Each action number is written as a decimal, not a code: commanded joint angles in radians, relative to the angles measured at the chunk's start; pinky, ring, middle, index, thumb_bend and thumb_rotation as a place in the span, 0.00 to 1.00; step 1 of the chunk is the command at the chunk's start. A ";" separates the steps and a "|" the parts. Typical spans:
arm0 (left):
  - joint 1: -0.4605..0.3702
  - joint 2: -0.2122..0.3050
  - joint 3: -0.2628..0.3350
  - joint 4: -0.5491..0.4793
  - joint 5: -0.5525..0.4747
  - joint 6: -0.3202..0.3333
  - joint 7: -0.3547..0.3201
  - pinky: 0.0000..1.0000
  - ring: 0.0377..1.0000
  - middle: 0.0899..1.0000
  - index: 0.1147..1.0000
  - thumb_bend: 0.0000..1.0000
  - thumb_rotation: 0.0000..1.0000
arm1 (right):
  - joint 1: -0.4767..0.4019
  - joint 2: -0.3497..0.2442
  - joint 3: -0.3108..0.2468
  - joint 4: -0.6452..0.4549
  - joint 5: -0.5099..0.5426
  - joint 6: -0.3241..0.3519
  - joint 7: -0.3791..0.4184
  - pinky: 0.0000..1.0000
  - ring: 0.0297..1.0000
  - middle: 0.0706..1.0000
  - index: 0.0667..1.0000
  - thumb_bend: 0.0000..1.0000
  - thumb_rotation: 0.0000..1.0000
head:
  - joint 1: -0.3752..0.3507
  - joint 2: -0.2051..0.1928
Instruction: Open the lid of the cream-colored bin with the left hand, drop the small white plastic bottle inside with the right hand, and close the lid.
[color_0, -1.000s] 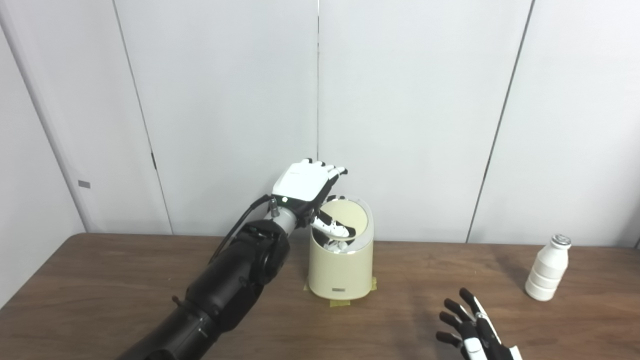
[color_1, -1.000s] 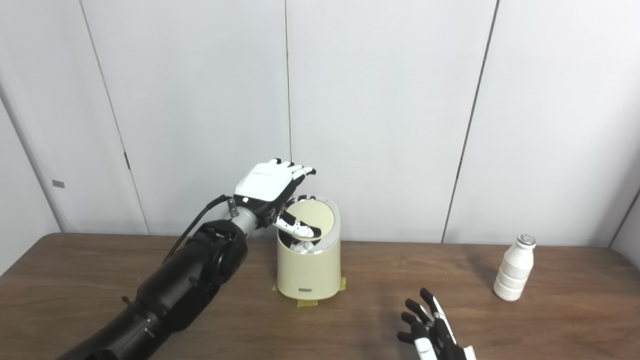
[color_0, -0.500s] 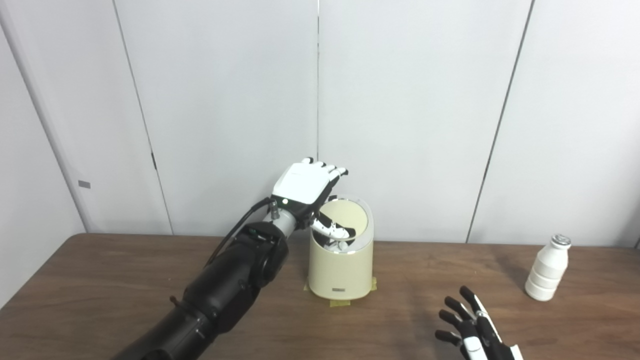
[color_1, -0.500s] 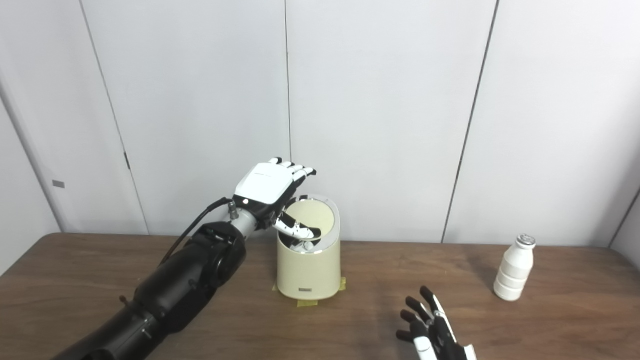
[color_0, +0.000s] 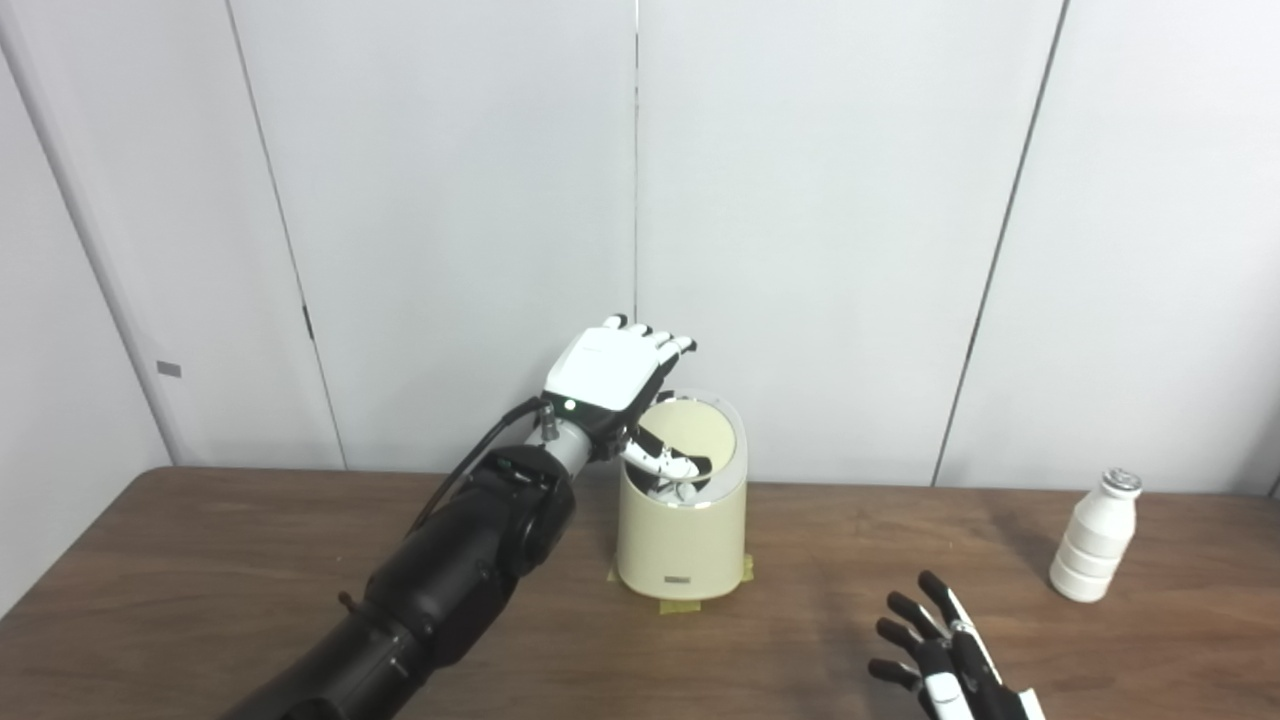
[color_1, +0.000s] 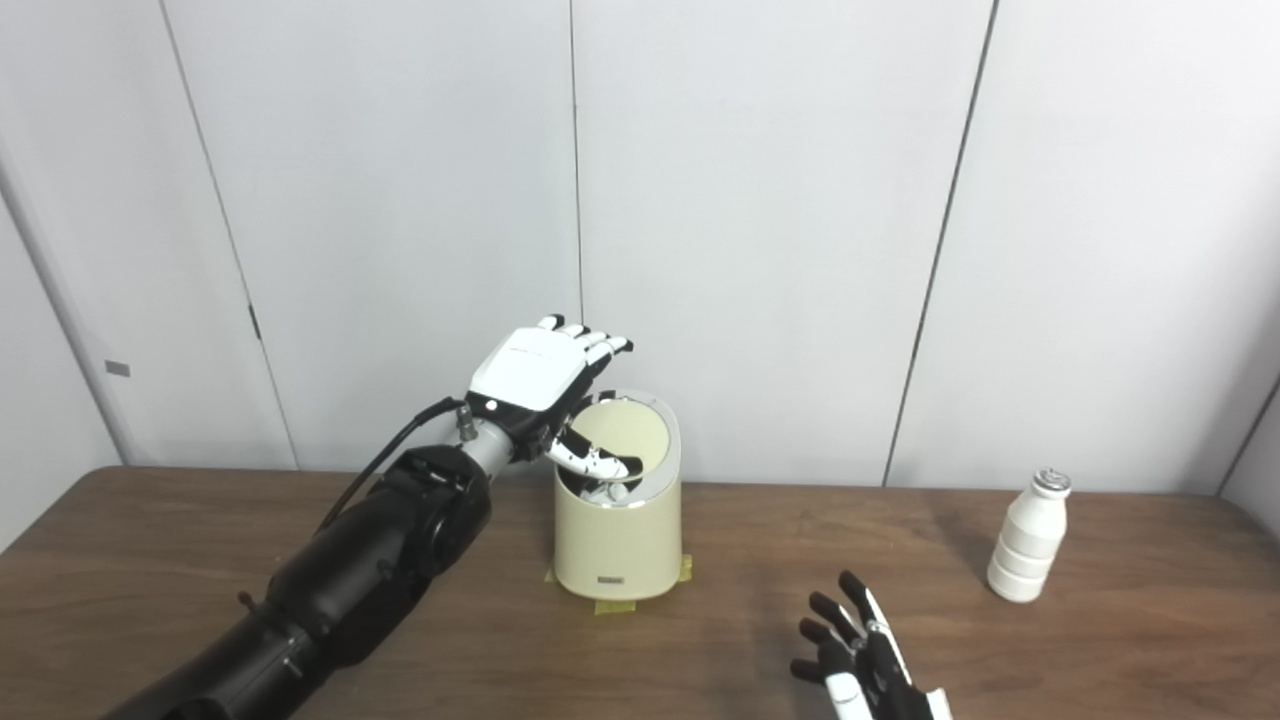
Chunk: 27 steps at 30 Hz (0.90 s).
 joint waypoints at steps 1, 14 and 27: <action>-0.022 0.022 0.012 0.005 -0.001 0.001 -0.028 0.98 0.94 0.91 0.94 0.98 0.22 | 0.003 0.017 0.001 -0.021 0.003 -0.032 0.002 0.69 0.83 0.86 0.94 0.46 0.80 | 0.001 0.002; -0.024 0.010 0.155 -0.122 -0.099 0.035 -0.057 0.86 0.90 0.89 0.91 0.89 0.25 | -0.004 0.014 -0.002 -0.011 0.007 -0.038 0.005 0.70 0.83 0.86 0.95 0.45 0.80 | 0.009 0.000; 0.008 -0.034 0.307 -0.239 -0.205 0.085 -0.033 0.71 0.83 0.84 0.87 0.86 0.28 | 0.004 0.015 -0.003 -0.021 -0.003 -0.022 0.002 0.70 0.82 0.86 0.94 0.45 0.81 | 0.005 0.008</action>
